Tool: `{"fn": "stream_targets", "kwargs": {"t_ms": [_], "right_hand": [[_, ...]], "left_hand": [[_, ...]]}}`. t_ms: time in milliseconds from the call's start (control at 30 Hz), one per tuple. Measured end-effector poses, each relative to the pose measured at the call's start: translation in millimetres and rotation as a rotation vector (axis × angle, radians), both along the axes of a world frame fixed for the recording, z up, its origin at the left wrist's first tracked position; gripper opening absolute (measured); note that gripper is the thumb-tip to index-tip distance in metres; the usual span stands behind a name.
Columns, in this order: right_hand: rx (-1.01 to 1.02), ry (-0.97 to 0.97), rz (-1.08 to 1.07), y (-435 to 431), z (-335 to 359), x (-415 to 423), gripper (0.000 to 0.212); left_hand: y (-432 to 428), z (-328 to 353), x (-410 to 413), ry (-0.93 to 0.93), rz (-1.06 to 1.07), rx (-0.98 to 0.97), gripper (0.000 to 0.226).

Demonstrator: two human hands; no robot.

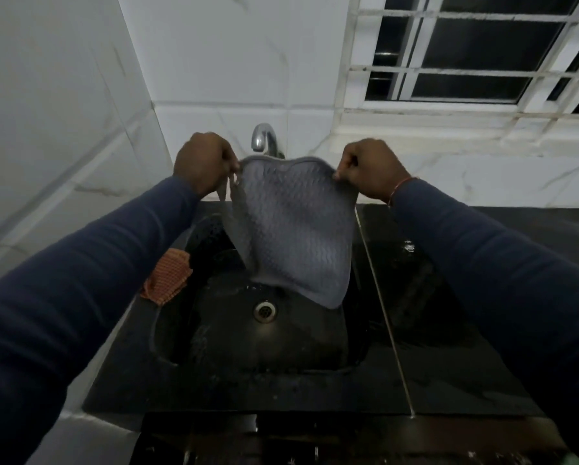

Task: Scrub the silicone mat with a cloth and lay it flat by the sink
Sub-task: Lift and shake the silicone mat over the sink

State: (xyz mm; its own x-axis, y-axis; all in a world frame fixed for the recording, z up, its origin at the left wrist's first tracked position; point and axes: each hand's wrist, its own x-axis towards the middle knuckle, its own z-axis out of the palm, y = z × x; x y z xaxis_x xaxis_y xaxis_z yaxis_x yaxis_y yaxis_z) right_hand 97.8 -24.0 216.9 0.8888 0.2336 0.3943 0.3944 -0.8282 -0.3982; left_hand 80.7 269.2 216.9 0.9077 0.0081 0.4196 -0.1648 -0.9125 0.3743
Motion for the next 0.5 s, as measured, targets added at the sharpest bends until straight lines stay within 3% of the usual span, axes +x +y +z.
{"fn": "stream_targets", "kwargs": {"t_ms": [200,333,500], "right_hand": [[0.063,-0.003,-0.017,-6,-2,-6,0.015],[0.128,-0.081,-0.091,-2,-14,-14,0.011],[0.117,-0.057,-0.086,-6,-20,-23,0.009]], "left_hand": [[4,2,-7,-0.045,-0.023,0.048,0.007],[6,8,-9,0.032,-0.03,0.256,0.006],[6,2,-9,0.09,0.017,0.152,0.007]]}}
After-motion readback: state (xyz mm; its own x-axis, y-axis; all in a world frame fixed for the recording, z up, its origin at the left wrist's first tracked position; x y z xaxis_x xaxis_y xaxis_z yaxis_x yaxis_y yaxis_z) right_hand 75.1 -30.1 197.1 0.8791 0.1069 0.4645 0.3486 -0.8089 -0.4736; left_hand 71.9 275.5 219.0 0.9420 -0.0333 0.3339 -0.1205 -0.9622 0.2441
